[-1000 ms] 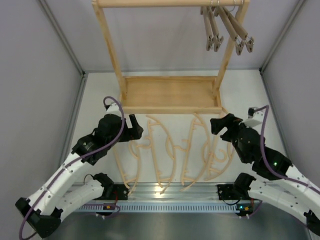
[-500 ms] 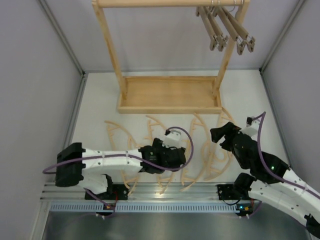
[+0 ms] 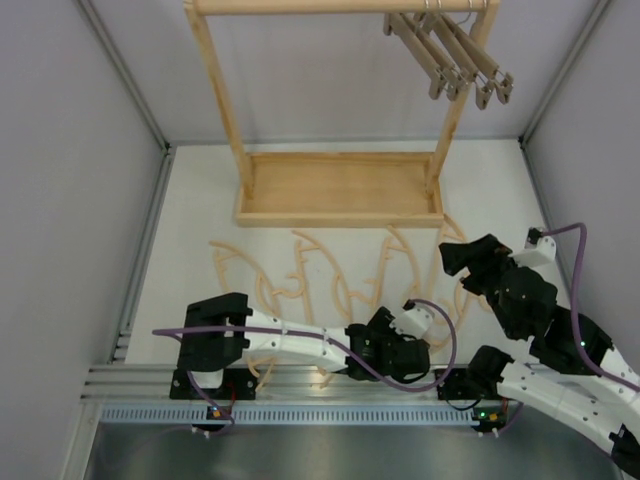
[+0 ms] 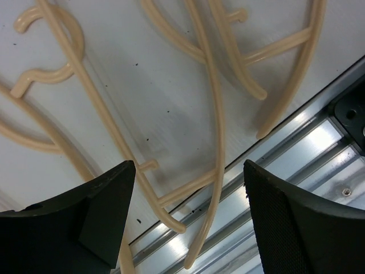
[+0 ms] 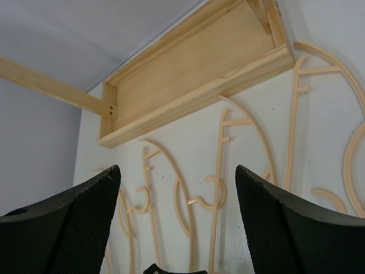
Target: Organize the hangers
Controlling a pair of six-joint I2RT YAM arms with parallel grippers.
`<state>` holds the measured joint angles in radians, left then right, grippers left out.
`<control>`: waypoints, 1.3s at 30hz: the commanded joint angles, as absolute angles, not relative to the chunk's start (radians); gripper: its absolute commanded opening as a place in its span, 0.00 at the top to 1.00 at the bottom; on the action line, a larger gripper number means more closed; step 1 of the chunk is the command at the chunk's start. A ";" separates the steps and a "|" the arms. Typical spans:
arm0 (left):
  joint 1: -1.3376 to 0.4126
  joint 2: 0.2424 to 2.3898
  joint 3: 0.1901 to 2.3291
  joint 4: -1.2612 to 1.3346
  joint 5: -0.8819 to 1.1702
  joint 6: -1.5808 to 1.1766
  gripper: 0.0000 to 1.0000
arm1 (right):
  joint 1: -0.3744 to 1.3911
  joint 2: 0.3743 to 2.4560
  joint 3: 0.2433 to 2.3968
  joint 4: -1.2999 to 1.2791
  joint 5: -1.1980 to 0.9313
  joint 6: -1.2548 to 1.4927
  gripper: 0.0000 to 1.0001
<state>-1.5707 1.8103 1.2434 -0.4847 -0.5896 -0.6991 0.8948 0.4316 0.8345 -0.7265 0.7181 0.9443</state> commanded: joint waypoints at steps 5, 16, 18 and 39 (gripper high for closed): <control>-1.569 1.838 1.252 -0.353 -0.425 -0.560 0.23 | 0.904 0.414 0.867 -0.761 0.729 0.942 0.23; -1.548 1.910 1.238 -0.353 -0.367 -0.563 0.50 | 0.905 0.376 0.841 -0.761 0.723 0.940 0.22; -1.543 1.917 1.221 -0.347 -0.354 -0.571 0.56 | 0.904 0.368 0.839 -0.765 0.721 0.939 0.23; -1.546 1.838 1.216 -0.451 -0.466 -0.612 1.00 | 0.903 0.373 0.830 -0.773 0.696 0.950 0.23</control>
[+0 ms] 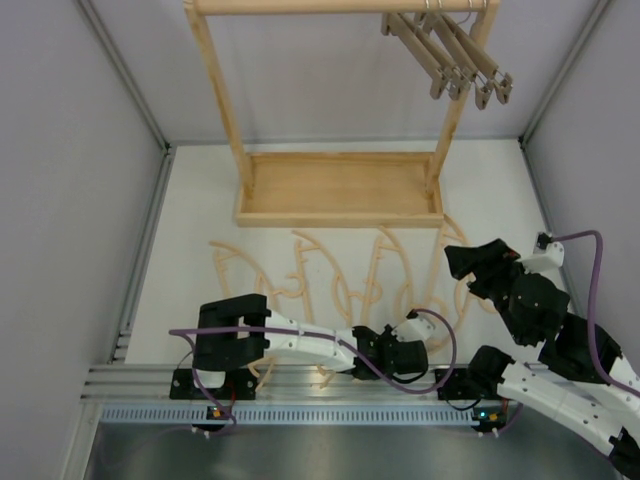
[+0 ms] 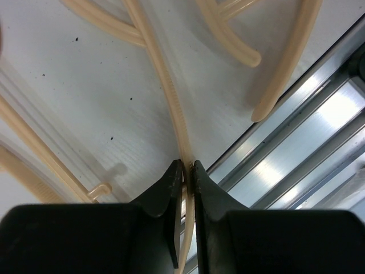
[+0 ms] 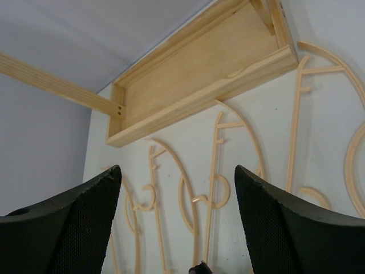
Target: Organize the hangers
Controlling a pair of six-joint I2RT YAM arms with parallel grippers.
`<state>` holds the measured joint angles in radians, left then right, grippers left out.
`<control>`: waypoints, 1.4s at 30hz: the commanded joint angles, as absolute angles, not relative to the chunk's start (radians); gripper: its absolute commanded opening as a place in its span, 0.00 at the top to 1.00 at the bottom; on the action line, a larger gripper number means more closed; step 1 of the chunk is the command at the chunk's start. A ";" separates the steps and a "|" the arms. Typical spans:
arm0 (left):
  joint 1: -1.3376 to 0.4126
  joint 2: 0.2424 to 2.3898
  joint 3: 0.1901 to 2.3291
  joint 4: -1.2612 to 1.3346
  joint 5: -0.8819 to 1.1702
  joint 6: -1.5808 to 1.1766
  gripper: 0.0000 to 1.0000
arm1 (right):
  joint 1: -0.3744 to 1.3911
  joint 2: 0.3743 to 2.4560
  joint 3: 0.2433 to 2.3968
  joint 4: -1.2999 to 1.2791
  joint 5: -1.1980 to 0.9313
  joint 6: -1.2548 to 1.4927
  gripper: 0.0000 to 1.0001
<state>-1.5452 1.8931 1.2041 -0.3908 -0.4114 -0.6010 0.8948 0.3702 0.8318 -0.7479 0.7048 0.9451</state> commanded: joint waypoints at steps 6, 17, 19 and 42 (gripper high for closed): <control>-1.551 1.799 1.239 -0.503 -0.502 -0.621 1.00 | 0.904 0.368 0.821 -0.772 0.692 0.956 0.23; -1.554 1.729 1.261 -0.595 -0.566 -0.627 1.00 | 0.904 0.371 0.821 -0.773 0.684 0.957 0.23; -1.554 1.736 1.272 -0.618 -0.584 -0.629 1.00 | 0.904 0.371 0.821 -0.772 0.683 0.956 0.23; -1.594 1.850 1.397 -0.945 -0.824 -0.713 1.00 | 0.904 0.394 0.819 -0.772 0.667 0.946 0.23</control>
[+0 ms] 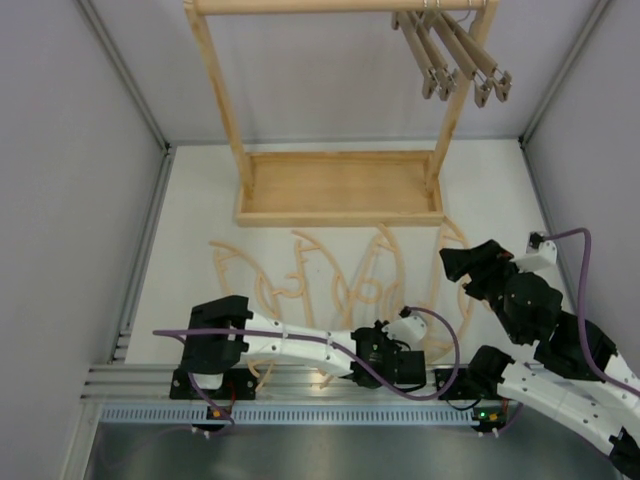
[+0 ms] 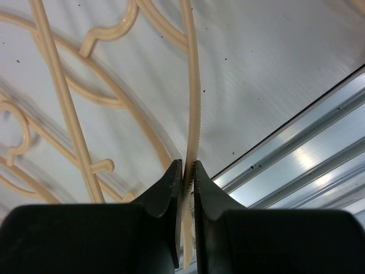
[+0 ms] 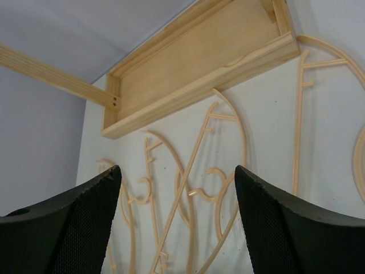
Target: Organize the hangers
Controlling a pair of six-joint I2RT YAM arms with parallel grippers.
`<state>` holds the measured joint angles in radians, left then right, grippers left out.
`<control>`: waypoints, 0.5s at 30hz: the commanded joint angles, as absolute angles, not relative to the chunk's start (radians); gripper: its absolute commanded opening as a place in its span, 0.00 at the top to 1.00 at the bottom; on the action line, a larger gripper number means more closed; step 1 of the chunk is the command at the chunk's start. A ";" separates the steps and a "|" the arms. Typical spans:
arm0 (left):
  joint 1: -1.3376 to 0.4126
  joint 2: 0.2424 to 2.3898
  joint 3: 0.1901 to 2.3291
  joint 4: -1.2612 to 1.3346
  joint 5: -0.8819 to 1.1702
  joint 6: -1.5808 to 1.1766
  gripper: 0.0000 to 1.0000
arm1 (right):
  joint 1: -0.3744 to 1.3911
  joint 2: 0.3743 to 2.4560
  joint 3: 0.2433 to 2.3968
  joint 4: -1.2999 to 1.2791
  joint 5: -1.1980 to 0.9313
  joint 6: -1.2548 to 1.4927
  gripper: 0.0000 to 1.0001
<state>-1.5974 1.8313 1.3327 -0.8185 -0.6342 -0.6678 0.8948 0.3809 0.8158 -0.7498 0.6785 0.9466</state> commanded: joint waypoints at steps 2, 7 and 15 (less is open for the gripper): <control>-1.604 1.871 1.434 -1.003 -0.862 -0.722 1.00 | 0.904 0.402 0.822 -0.772 0.667 0.943 0.23; -1.615 1.852 1.463 -1.045 -0.885 -0.736 1.00 | 0.905 0.402 0.825 -0.772 0.666 0.940 0.23; -1.620 1.790 1.486 -1.124 -0.876 -0.738 1.00 | 0.904 0.399 0.821 -0.770 0.658 0.943 0.23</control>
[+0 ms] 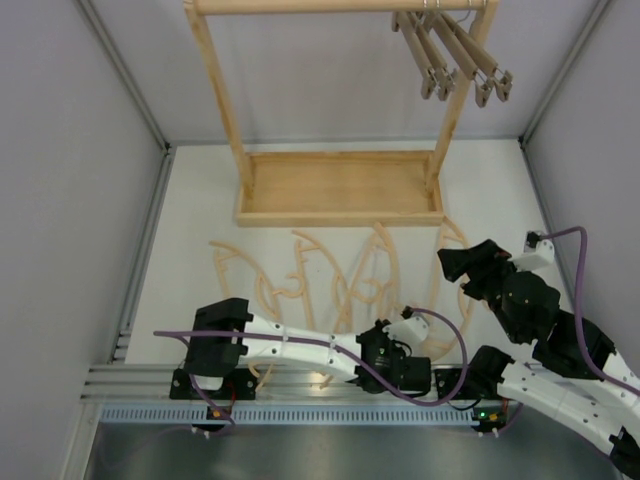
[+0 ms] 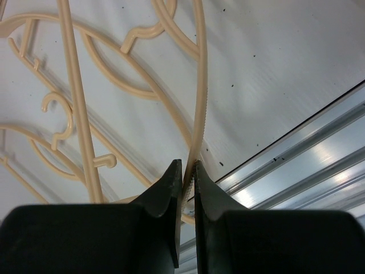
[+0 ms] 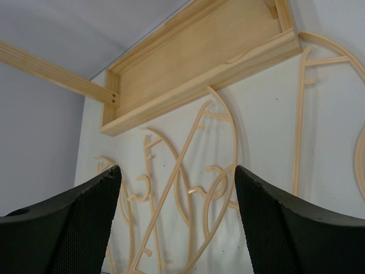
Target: Organize the hangers
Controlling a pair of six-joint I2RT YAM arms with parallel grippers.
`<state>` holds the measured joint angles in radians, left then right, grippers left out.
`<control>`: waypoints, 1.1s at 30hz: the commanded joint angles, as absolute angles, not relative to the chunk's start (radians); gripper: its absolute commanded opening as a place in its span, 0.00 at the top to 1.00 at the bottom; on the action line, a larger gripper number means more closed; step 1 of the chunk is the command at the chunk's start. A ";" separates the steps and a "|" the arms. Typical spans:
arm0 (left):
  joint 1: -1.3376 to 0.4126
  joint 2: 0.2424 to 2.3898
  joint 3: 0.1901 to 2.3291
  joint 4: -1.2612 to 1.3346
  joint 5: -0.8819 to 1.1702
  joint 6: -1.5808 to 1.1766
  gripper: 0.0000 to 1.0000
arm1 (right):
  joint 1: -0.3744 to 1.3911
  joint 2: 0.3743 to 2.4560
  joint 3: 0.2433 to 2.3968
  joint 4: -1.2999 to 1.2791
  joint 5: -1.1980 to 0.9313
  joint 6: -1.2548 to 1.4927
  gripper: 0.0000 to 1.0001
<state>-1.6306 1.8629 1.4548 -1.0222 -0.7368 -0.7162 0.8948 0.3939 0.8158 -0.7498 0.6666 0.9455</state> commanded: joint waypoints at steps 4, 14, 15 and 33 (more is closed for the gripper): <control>-1.628 1.756 1.496 -1.123 -0.842 -0.707 1.00 | 0.904 0.397 0.818 -0.770 0.655 0.946 0.23; -1.631 1.663 1.500 -1.121 -0.743 -0.649 1.00 | 0.905 0.402 0.815 -0.758 0.641 0.946 0.23; -1.631 1.654 1.499 -1.121 -0.741 -0.649 1.00 | 0.905 0.400 0.813 -0.753 0.640 0.945 0.23; -1.623 1.666 1.330 -1.097 -0.609 -0.793 0.66 | 0.907 0.526 0.637 -0.537 0.410 0.979 0.23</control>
<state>-1.6257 1.6527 1.3743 -1.0843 -0.6609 -0.7231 0.8951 0.5346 0.6254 -0.6472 0.4450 0.9668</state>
